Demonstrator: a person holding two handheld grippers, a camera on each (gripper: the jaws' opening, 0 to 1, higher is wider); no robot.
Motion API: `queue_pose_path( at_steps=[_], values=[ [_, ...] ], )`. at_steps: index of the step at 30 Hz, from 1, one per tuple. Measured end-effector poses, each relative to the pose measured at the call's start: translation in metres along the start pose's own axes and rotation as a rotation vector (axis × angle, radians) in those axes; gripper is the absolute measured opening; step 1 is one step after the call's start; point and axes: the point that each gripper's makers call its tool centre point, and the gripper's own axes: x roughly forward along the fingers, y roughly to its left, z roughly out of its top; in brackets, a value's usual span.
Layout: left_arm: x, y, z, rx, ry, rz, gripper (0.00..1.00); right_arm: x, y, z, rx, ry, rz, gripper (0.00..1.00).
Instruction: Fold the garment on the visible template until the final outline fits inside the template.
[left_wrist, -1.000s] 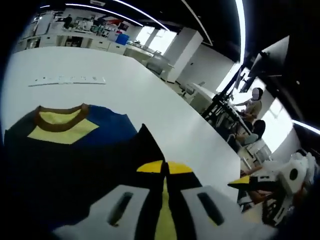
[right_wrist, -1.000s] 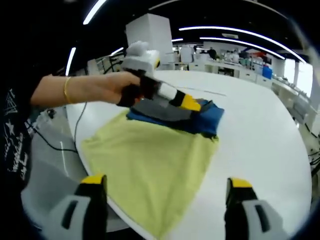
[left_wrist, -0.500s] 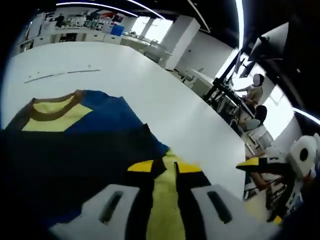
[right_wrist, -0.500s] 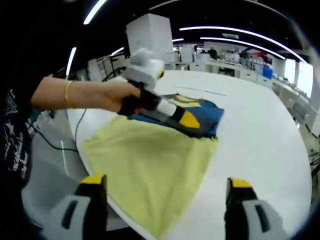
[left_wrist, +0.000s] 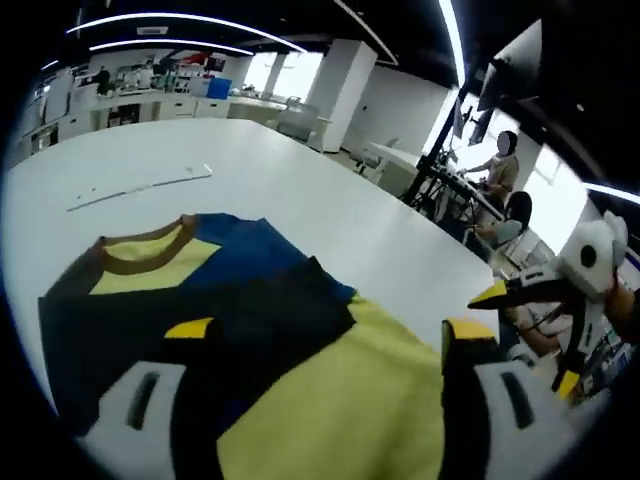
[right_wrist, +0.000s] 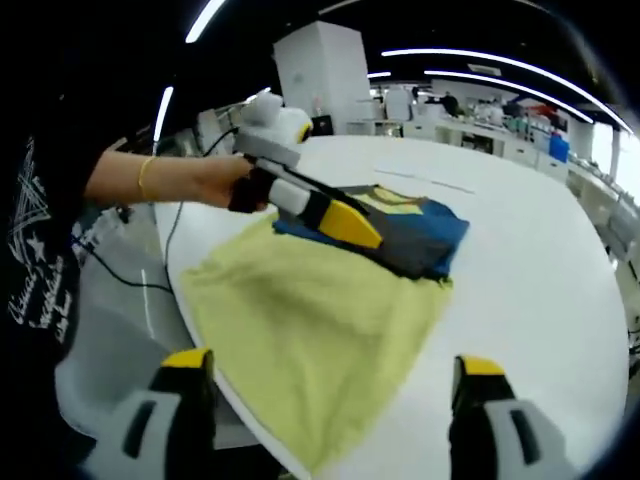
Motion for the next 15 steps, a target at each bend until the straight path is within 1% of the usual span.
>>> queue_pose_path(
  at_steps=[1,3,5,8,10,13,15],
  values=[
    [-0.008,0.002,-0.001,0.007,-0.005,0.005,0.96,0.000,0.001,0.000,-0.006,0.002,0.010,1.00],
    [-0.019,0.006,-0.004,0.016,-0.004,0.002,0.99,0.001,0.004,0.000,-0.016,0.011,0.032,1.00],
    [-0.030,0.005,-0.006,0.036,-0.006,-0.002,0.99,0.001,0.007,-0.002,-0.037,0.030,0.056,1.00],
    [-0.048,0.007,-0.018,0.082,0.021,-0.014,0.99,0.003,0.012,-0.004,-0.067,0.055,0.088,1.00],
    [-0.057,0.010,-0.023,0.095,0.032,-0.012,0.99,0.004,0.015,-0.006,-0.079,0.068,0.106,1.00],
    [-0.076,0.014,-0.029,0.119,0.041,-0.013,0.99,0.006,0.020,-0.007,-0.109,0.084,0.125,1.00],
    [-0.085,0.014,-0.033,0.126,0.044,-0.017,0.99,0.007,0.021,-0.008,-0.134,0.093,0.134,1.00]
  ],
)
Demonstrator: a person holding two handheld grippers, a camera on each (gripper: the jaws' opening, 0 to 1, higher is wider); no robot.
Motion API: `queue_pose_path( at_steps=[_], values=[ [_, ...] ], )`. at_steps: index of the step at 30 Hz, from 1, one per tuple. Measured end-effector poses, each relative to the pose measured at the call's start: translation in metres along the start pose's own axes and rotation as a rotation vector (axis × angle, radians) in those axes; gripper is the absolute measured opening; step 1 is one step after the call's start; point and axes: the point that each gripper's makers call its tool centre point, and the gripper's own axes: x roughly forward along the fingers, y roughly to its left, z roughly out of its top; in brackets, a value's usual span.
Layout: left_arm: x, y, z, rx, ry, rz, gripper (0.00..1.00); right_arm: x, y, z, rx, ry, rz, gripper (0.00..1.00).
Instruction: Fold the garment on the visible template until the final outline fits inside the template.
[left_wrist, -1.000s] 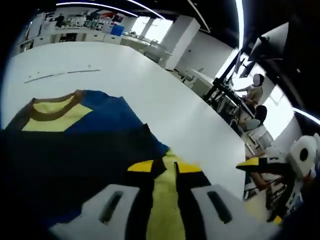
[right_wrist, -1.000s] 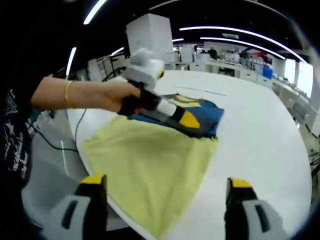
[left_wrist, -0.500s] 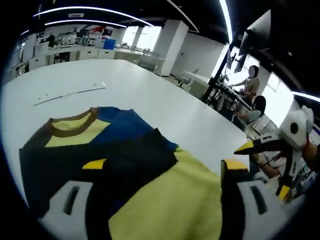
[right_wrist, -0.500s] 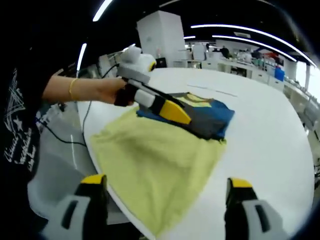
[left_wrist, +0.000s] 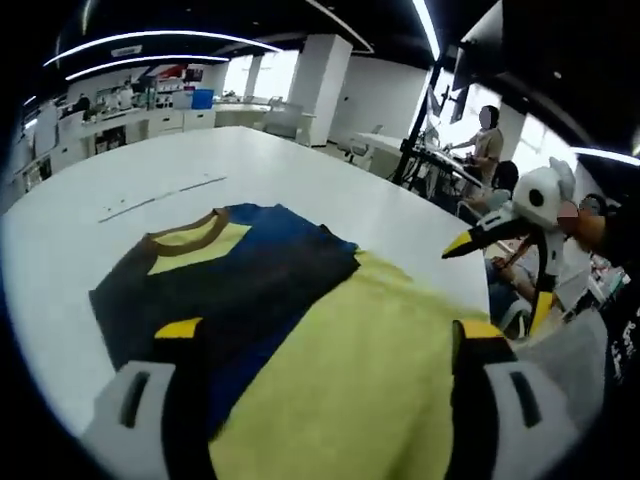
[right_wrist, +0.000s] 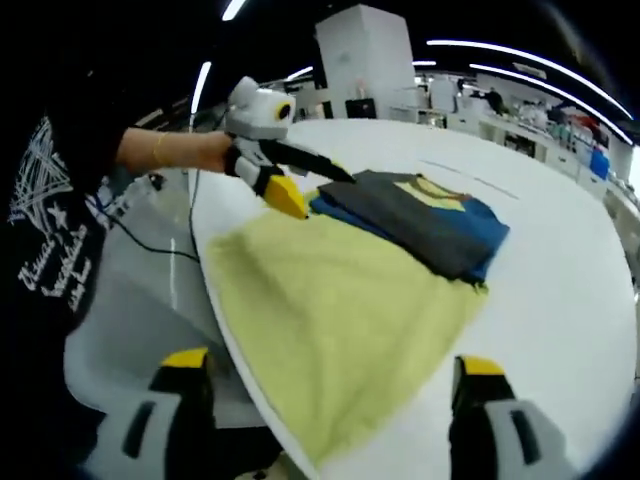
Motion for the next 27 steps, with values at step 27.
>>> queue_pose_path(
  at_steps=[27],
  values=[
    [-0.083,-0.034,-0.099,0.079,0.131,0.040,0.79,0.011,0.009,-0.039,-0.206,0.145,0.092,0.75]
  ],
)
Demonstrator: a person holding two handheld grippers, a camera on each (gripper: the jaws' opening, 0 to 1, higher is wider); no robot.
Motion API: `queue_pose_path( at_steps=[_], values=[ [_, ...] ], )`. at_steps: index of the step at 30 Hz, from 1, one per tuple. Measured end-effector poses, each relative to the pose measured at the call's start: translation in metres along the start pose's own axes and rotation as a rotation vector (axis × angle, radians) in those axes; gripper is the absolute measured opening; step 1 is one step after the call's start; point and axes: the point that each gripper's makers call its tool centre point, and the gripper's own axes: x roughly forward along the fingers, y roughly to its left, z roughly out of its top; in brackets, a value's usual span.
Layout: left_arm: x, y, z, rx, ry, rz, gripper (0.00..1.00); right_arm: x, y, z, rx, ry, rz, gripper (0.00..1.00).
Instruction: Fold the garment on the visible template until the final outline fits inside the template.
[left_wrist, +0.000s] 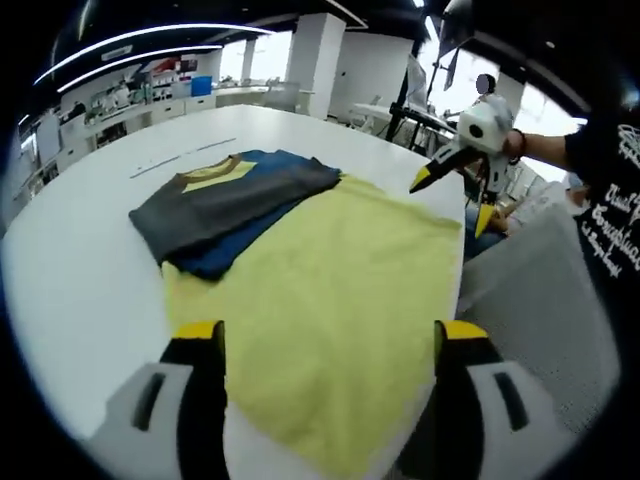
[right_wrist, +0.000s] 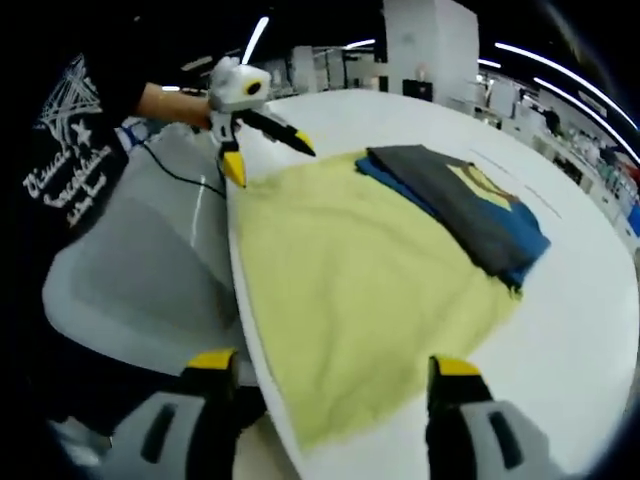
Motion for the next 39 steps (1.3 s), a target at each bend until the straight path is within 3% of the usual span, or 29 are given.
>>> queue_pose_path(
  at_steps=[9,12,30,34,39],
  values=[
    [-0.003,0.001,-0.043,0.015,0.076,-0.007,0.66,0.005,0.007,-0.014,-0.042,0.045,0.023,0.66],
    [-0.008,0.004,-0.052,0.007,0.072,-0.006,0.65,0.005,0.008,-0.016,-0.046,0.055,0.024,0.62],
    [-0.023,0.001,-0.071,0.112,0.130,0.021,0.52,0.008,0.005,-0.032,-0.089,0.101,-0.017,0.48],
    [-0.023,-0.001,-0.075,0.235,0.182,0.032,0.51,0.008,0.003,-0.033,-0.126,0.116,-0.033,0.44],
    [-0.023,0.003,-0.073,0.197,0.167,0.032,0.45,0.008,0.003,-0.033,-0.135,0.116,-0.034,0.44]
  ],
)
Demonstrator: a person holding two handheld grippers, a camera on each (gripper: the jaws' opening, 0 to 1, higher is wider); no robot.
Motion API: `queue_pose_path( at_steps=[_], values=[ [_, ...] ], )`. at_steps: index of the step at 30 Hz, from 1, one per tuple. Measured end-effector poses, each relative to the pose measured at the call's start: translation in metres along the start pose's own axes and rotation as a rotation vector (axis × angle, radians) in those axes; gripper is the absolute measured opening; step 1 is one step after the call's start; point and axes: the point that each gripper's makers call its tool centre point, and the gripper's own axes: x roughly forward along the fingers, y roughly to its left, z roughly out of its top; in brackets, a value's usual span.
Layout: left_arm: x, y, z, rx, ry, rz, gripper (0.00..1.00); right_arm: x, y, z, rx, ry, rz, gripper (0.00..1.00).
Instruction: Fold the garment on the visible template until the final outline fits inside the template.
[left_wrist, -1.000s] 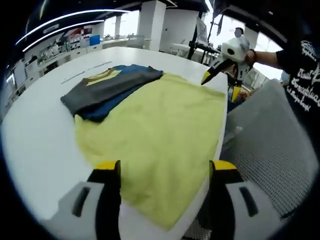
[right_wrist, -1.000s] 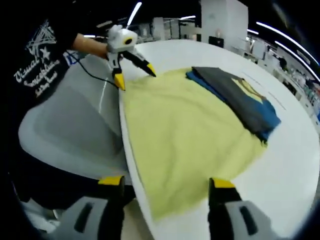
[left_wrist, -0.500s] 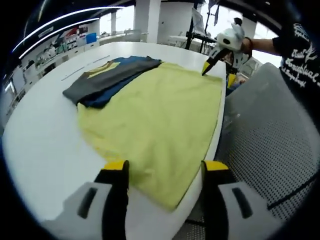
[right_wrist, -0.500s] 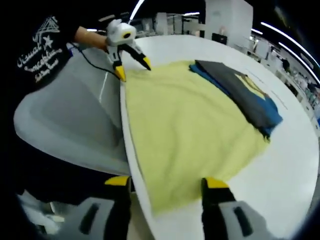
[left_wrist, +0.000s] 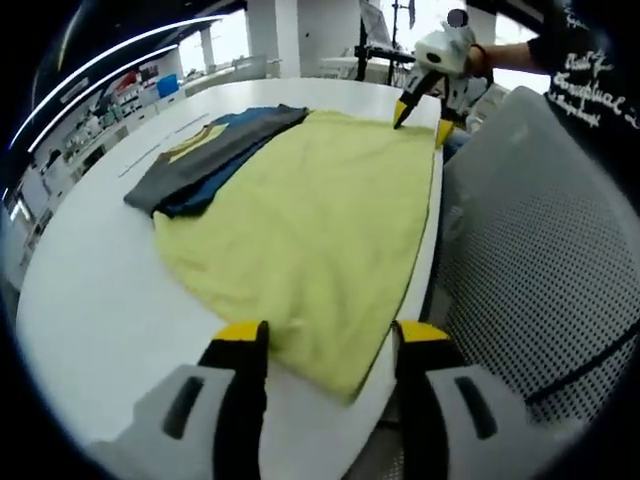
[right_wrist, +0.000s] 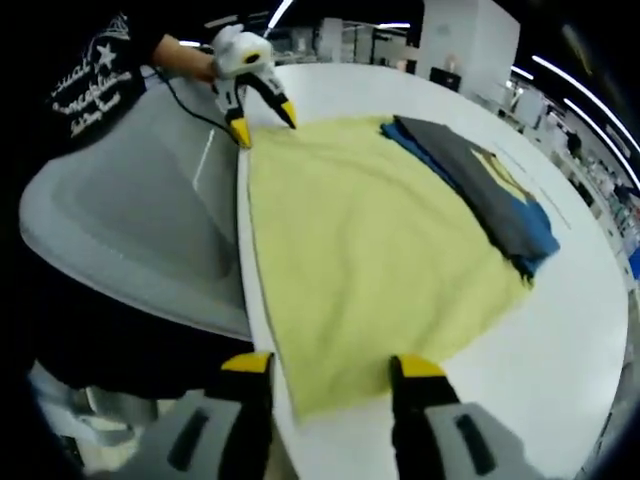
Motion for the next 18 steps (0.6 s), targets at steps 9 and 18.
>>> queue_pose_path(
  at_steps=[9,18],
  values=[
    [0.0018,0.0034,0.0016,0.004,0.000,0.000,0.34,0.0000,-0.0006,0.0020,0.000,-0.014,-0.004,0.26],
    [0.0049,0.0056,0.0041,0.015,0.004,-0.012,0.14,0.0004,-0.0053,0.0021,0.002,-0.018,-0.019,0.10]
  ],
)
